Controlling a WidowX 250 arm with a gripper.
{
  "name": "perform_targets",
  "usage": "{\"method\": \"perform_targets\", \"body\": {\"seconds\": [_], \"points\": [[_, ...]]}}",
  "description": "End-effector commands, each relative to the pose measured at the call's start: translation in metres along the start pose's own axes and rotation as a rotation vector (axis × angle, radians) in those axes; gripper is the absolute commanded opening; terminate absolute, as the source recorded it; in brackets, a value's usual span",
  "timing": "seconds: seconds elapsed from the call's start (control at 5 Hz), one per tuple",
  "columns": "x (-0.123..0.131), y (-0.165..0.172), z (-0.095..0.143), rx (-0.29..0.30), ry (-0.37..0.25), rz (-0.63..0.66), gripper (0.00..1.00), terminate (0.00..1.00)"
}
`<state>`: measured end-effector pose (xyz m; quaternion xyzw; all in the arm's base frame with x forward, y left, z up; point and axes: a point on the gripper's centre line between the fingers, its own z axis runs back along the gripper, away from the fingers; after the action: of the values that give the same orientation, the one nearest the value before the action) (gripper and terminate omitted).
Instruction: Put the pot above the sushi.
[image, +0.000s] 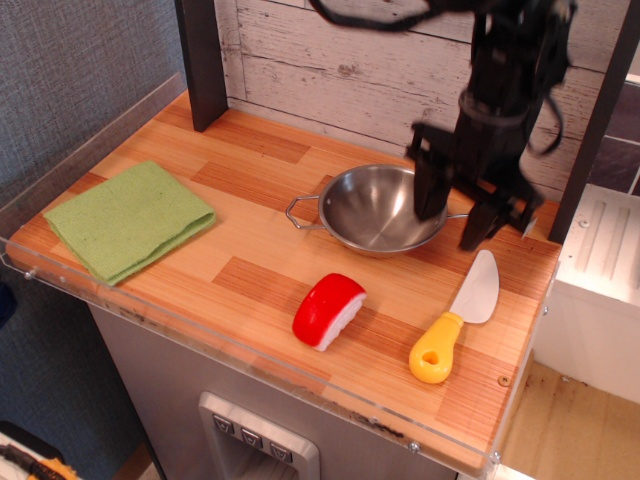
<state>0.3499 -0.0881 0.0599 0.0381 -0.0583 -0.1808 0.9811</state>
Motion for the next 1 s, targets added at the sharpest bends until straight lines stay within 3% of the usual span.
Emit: {"method": "perform_targets", "body": {"seconds": [0.0,0.2,0.6,0.8], "points": [[-0.042,0.021,0.077,-0.060,-0.180,0.153,1.00,0.00],[-0.064,0.036,0.083,-0.102,-0.137,0.264,1.00,0.00],[-0.072,0.032,0.079,-0.066,-0.004,0.286,1.00,0.00],[-0.072,0.032,0.079,-0.066,-0.004,0.286,1.00,0.00]]}}
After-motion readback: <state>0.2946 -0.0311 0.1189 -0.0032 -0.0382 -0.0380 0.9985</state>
